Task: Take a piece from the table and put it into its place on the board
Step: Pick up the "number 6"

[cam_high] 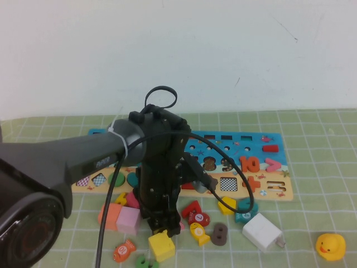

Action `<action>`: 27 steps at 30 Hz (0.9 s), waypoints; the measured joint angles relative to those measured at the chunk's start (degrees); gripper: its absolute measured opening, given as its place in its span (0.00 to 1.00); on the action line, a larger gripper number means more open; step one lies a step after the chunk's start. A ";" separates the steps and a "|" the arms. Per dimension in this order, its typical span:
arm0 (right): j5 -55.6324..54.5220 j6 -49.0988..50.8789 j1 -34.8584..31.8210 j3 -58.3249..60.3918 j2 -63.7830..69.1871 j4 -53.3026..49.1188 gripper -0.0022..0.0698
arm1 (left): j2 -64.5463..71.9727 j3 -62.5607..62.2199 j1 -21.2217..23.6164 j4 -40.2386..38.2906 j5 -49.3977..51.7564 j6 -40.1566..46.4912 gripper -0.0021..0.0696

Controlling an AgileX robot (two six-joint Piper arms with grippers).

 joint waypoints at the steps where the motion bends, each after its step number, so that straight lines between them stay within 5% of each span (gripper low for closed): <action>1: 0.00 0.00 0.00 0.00 0.00 0.00 0.03 | 0.00 0.10 0.09 0.00 -0.25 0.10 0.63; 9: 0.00 0.00 0.00 0.00 0.00 0.00 0.03 | 0.00 0.10 1.39 -1.38 -0.88 0.09 0.57; 14: 0.00 0.00 0.00 0.00 0.00 0.00 0.03 | 0.00 0.10 1.88 -1.72 -1.76 -0.59 0.21; 17: 0.00 0.00 0.00 0.00 0.00 0.00 0.03 | 0.00 -0.50 2.12 -2.90 -1.11 -1.49 0.08; 27: 0.00 0.00 0.00 0.00 0.00 0.00 0.03 | -5.69 -0.88 2.12 -5.25 0.16 -7.46 0.03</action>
